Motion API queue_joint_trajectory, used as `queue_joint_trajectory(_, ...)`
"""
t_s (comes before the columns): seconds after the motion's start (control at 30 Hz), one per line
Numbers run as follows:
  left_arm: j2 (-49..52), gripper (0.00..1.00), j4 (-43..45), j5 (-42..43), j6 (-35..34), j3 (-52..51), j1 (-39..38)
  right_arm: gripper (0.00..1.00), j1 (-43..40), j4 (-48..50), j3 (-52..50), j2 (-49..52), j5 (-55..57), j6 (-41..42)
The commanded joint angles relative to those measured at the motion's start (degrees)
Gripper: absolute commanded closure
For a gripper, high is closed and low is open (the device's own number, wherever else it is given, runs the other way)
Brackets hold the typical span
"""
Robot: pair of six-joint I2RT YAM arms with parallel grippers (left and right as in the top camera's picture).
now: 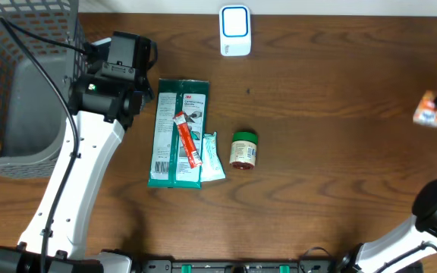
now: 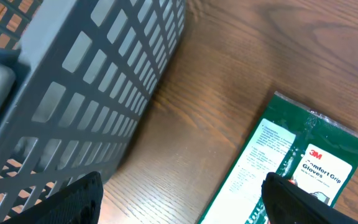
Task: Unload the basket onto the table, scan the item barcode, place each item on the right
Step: 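Carry the juice carton to the right edge and release it, then reach the right gripper toward the green-lidded jar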
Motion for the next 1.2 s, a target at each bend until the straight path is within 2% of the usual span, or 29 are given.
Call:
queue_joint_trajectory(0.0,0.3,0.18,-0.2,-0.9,0.7,-0.3,0.1,0.99,-4.2,7.6,-11.6,0.2,-0.7,5.6)
queue_joint_trajectory(0.17,0.3,0.18,-0.2,-0.9,0.7,-0.3,0.1,0.99,-7.8,20.2,-24.6,0.2,-2.1,6.8)
queue_joint_trajectory(0.2,0.3,0.18,-0.2,-0.9,0.7,-0.3,0.1,0.84,-8.5,23.1,-27.0,0.2,-3.0,6.8)
queue_joint_trajectory(0.23,0.3,0.18,-0.2,-0.9,0.7,-0.3,0.1,0.63,-8.7,23.9,-27.8,0.2,-3.2,6.8)
queue_joint_trajectory(0.33,0.3,0.18,-0.2,-0.9,0.7,-0.3,0.1,0.4,-8.9,24.7,-28.5,0.2,-3.5,6.8)
queue_joint_trajectory(0.37,0.3,0.18,-0.2,-0.9,0.7,-0.3,0.1,0.25,-8.9,24.8,-28.5,0.2,-3.5,6.8)
queue_joint_trajectory(0.43,0.3,0.18,-0.2,-0.9,0.7,-0.3,0.1,0.03,-8.9,24.9,-28.5,0.2,-3.5,6.8)
queue_joint_trajectory(0.67,0.3,0.18,-0.2,-0.9,0.7,-0.3,0.1,0.01,-8.7,21.4,-25.7,0.2,-4.1,6.8)
queue_joint_trajectory(0.97,0.3,0.18,-0.2,-0.9,0.7,-0.3,0.1,0.01,-6.8,4.7,-10.8,0.0,0.9,6.8)
queue_joint_trajectory(1.07,0.3,0.18,-0.2,-0.9,0.7,-0.3,0.1,0.01,-5.5,5.1,-10.4,0.0,-4.8,6.7)
queue_joint_trajectory(1.17,0.3,0.18,-0.2,-0.9,0.7,-0.3,0.1,0.01,-4.3,4.7,-11.0,0.1,-18.0,2.5)
